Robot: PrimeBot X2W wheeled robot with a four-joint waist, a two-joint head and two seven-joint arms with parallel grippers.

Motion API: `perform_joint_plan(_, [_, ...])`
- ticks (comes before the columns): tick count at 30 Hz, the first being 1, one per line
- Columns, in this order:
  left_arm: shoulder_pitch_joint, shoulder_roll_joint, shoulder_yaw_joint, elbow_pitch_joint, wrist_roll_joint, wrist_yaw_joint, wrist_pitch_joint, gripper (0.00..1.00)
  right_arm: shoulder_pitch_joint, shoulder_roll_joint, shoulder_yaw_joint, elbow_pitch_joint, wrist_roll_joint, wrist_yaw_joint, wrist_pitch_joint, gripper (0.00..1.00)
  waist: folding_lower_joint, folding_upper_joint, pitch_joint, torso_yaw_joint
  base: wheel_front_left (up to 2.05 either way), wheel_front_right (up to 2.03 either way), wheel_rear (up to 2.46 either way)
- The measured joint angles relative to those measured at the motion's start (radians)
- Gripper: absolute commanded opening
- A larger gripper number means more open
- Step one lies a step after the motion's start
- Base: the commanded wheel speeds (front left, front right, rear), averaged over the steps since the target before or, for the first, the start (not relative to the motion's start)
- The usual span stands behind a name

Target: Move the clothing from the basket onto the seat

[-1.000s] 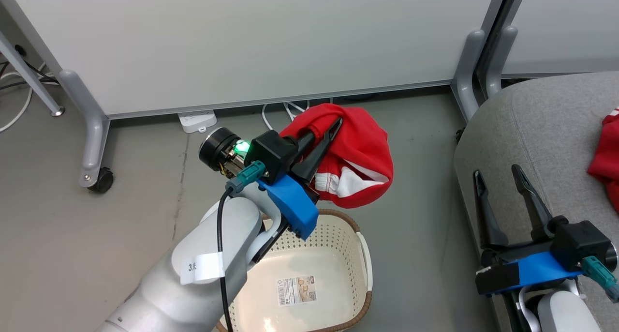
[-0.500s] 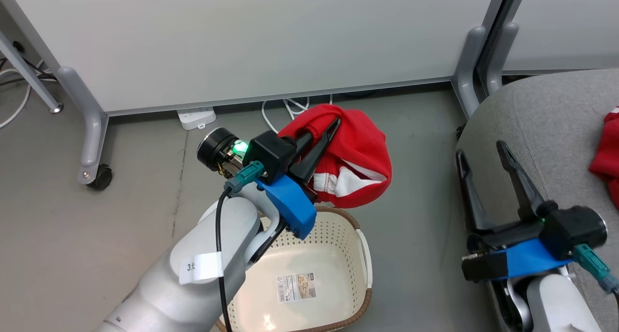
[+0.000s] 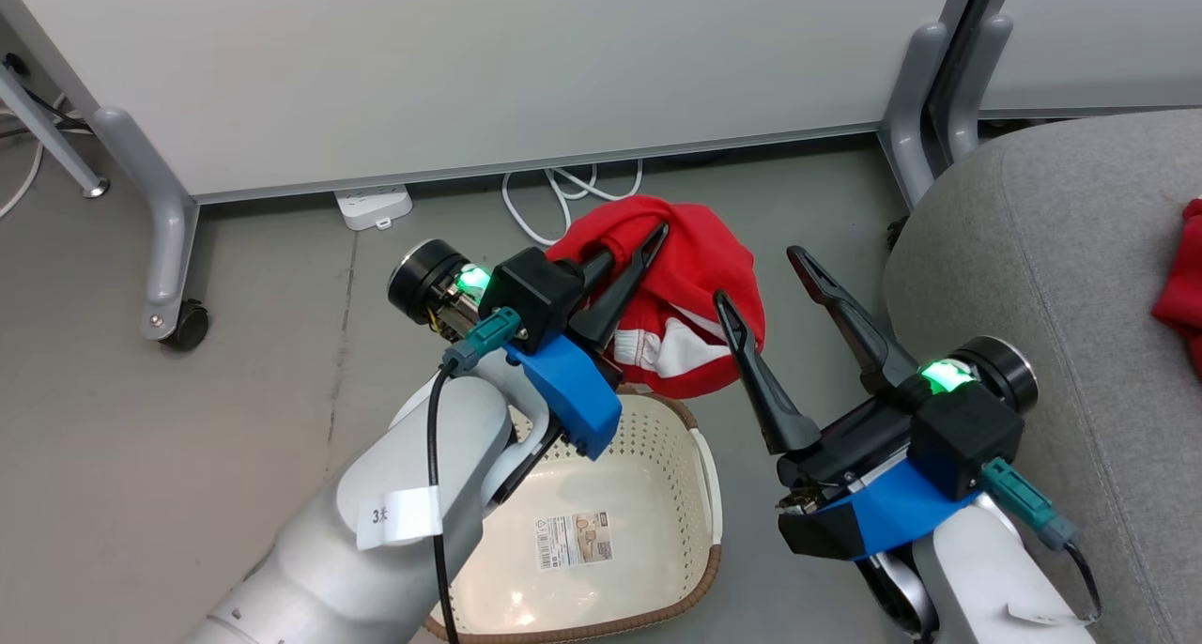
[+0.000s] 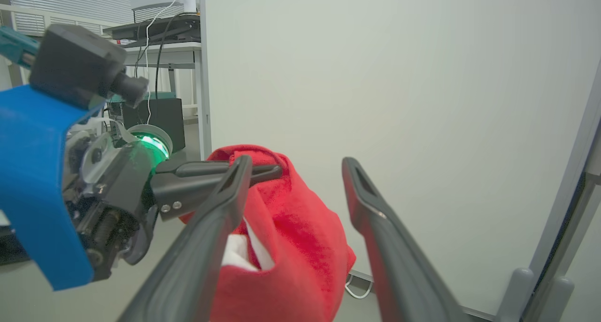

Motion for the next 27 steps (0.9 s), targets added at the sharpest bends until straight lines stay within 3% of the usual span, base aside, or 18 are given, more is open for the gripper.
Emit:
perform_joint_plan(10, [-0.018, -0.01, -0.006, -0.01, 0.01, 0.0, 0.0, 0.0, -0.047, -0.018, 0.062, 0.164, -0.006, 0.0, 0.0, 1.0, 0.0, 0.0, 0.024, 0.013, 0.0, 0.0, 0.0])
perform_joint_plan(22, [-0.027, -0.023, -0.03, -0.019, 0.012, 0.0, 0.0, 0.0, -0.146, 0.007, 0.071, 0.35, -0.033, 0.0, 0.0, 1.0, 0.0, 0.0, 0.05, 0.023, 0.0, 0.0, 0.0])
perform_joint_plan(23, [-0.027, -0.024, -0.031, -0.019, 0.012, 0.0, 0.0, 0.0, -0.15, 0.009, 0.069, 0.367, -0.033, 0.0, 0.0, 0.32, 0.0, 0.0, 0.051, 0.024, 0.0, 0.0, 0.0])
perform_joint_plan(24, [-0.028, -0.025, -0.032, -0.02, 0.012, 0.0, 0.0, 0.0, -0.155, 0.013, 0.067, 0.376, -0.035, 0.0, 0.0, 0.0, 0.0, 0.0, 0.051, 0.025, 0.0, 0.0, 0.0])
perform_joint_plan(27, [-0.028, -0.026, -0.037, -0.02, 0.012, 0.0, 0.0, 0.0, -0.167, 0.023, 0.061, 0.396, -0.043, 0.0, 0.0, 0.0, 0.0, 0.0, 0.051, 0.027, 0.0, 0.0, 0.0])
